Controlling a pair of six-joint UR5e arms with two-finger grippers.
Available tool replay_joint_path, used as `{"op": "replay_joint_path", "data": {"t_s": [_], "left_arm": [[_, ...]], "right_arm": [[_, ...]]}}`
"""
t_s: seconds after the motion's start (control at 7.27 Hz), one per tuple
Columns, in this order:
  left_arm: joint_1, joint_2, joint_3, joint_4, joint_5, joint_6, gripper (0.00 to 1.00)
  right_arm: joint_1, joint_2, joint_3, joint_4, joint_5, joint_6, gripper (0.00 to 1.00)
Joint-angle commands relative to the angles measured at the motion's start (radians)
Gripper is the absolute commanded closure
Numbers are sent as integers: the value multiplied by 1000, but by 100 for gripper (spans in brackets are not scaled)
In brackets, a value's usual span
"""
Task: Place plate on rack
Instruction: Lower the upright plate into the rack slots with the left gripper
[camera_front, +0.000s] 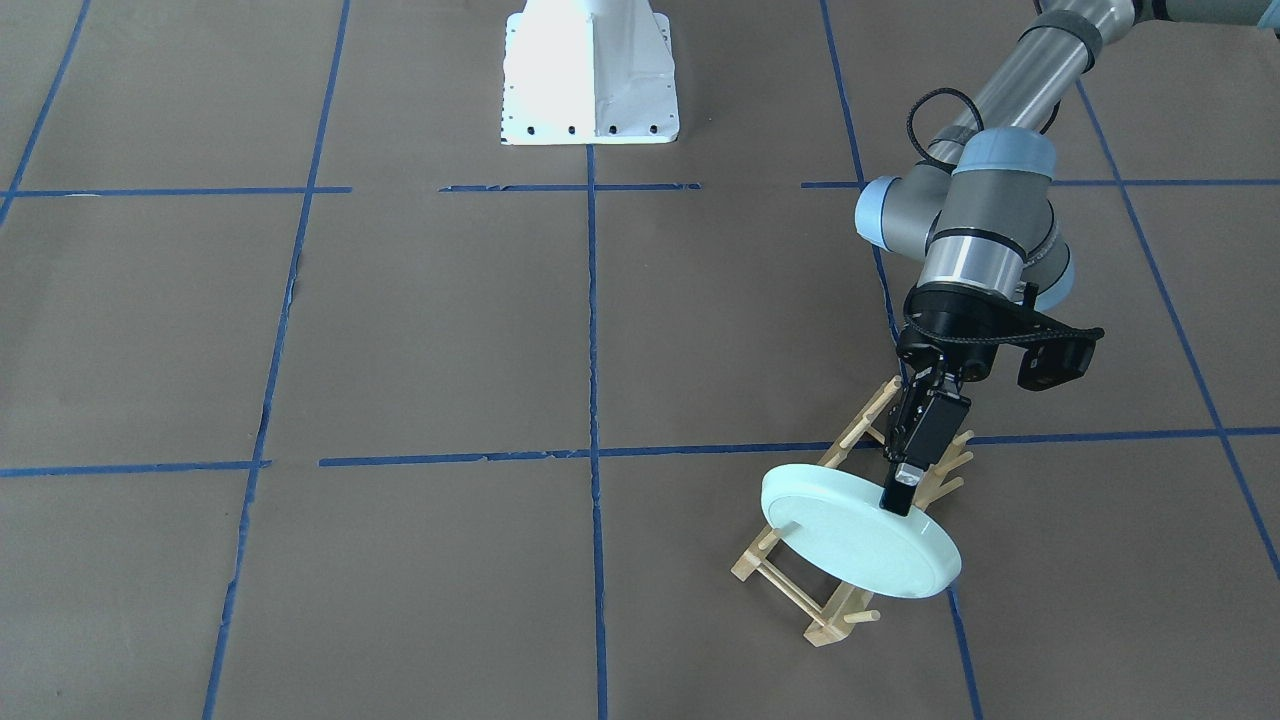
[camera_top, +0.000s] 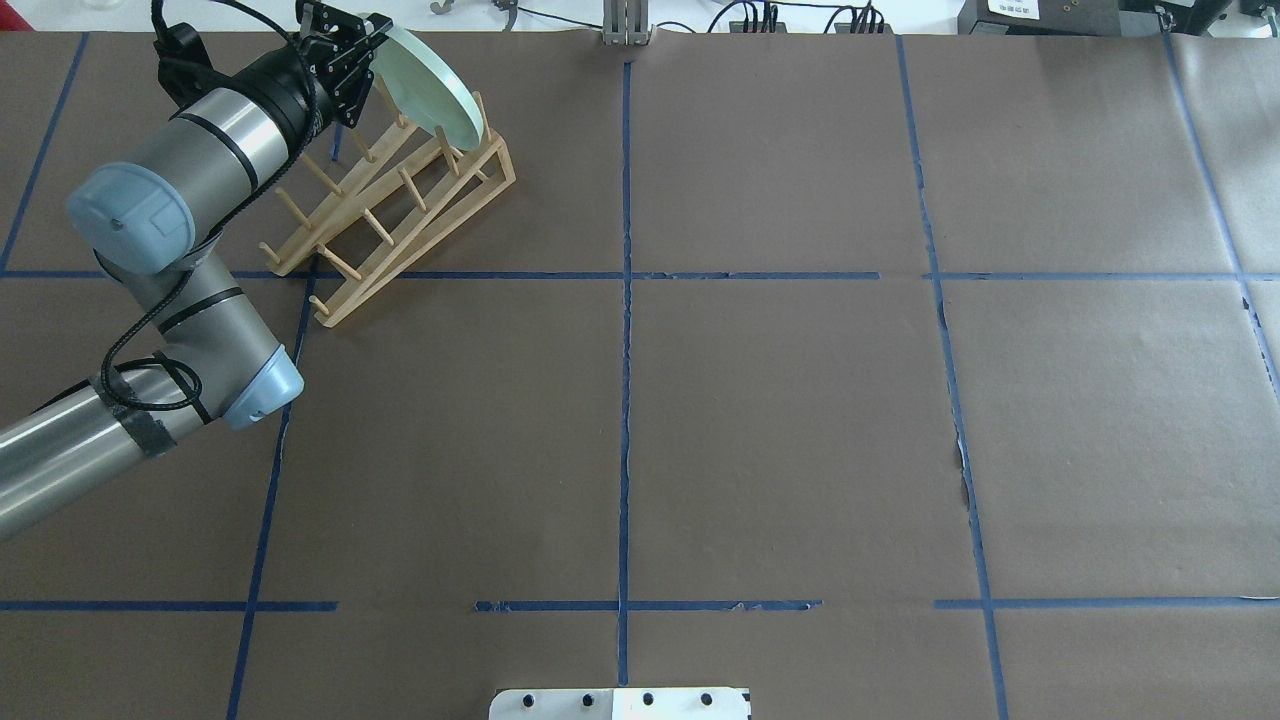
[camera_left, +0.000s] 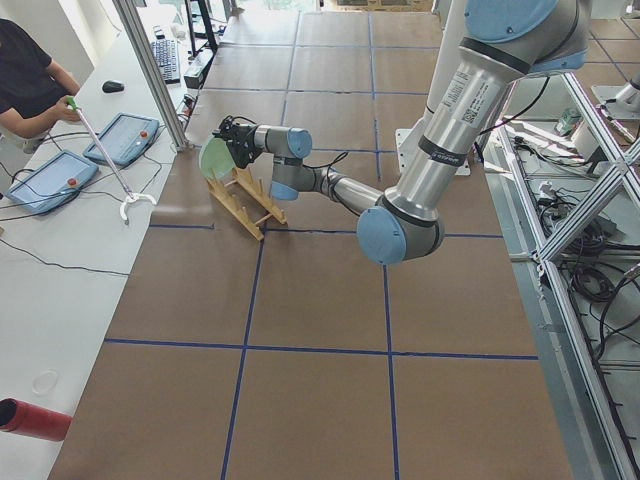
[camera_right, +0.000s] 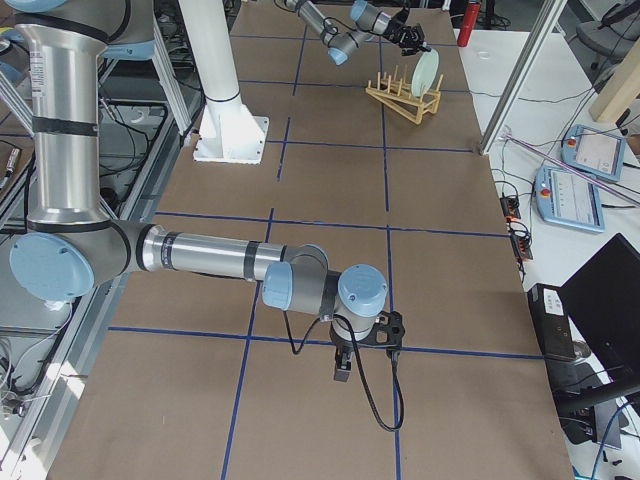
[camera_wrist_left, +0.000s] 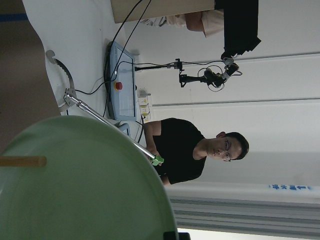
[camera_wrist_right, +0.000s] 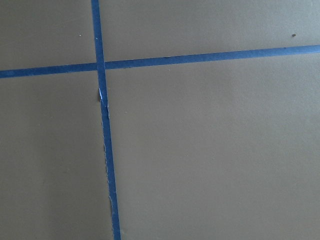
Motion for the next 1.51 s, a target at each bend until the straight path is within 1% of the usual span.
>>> {"op": "replay_joint_path", "data": {"t_s": [0.0,0.55,0.69,0.83,0.96,1.1,1.24,1.38], "left_arm": [[1,-2,-1,-1,0,1,0],[-1,1,-2,-1,-5,15,0],[-4,1,-7,1,-11,85,0],[-7,3,-30,7,-32,231,0],[-22,9,-53,16,-98,357,0],[-25,81,-108,16,-117,517,0],[-27,143,-169,50,-117,676,0],[-27,223,-262,126,-117,846,0]], "right_arm": [[0,0,-1,0,0,-1,0],[0,0,0,0,0,-1,0],[0,0,-1,0,0,0,0],[0,0,0,0,0,-1,0],[0,0,0,0,0,0,0],[0,0,-1,0,0,-1,0],[0,0,-1,0,0,0,0],[0,0,-1,0,0,0,0]]}}
